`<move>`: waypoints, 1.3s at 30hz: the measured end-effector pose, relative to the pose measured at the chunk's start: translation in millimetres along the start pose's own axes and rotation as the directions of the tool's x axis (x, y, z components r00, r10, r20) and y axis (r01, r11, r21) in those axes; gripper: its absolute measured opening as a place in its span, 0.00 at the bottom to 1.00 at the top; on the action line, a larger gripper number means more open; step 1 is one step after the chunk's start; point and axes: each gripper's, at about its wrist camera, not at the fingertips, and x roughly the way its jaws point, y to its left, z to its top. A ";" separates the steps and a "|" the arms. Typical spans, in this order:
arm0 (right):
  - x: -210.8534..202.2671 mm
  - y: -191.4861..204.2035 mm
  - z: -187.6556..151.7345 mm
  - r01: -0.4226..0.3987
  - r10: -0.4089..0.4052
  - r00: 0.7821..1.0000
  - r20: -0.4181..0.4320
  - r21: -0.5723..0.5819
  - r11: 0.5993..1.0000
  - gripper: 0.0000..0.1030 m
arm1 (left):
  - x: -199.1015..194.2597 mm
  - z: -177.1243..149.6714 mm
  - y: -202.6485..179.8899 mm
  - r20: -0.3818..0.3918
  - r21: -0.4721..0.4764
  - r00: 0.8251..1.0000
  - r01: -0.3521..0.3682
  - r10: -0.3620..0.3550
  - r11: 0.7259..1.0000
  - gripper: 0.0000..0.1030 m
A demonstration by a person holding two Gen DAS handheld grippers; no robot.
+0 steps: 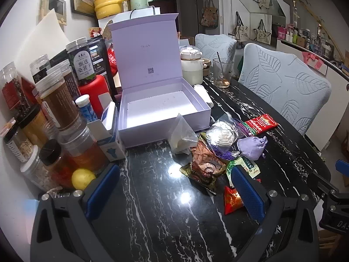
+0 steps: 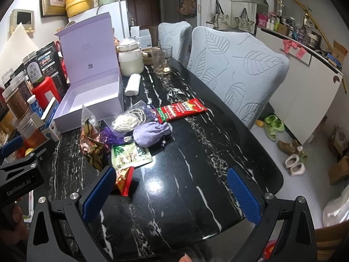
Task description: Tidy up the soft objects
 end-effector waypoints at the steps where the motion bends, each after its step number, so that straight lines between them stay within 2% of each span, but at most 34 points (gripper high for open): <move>1: 0.1 -0.1 -0.1 -0.002 0.002 1.000 0.000 -0.001 1.000 1.00 | -0.2 0.1 0.3 0.000 -0.001 1.000 -0.001 0.001 1.000 1.00; 19: -3.7 6.9 1.0 0.036 -0.036 0.999 0.002 -0.027 0.999 1.00 | -2.4 -0.9 2.6 -0.004 -0.003 1.000 0.026 -0.026 1.000 1.00; 39: 2.6 6.4 -1.0 -0.005 0.005 1.000 -0.012 -0.031 0.999 1.00 | 0.9 -1.8 -0.6 -0.007 -0.006 0.997 0.071 -0.071 0.997 1.00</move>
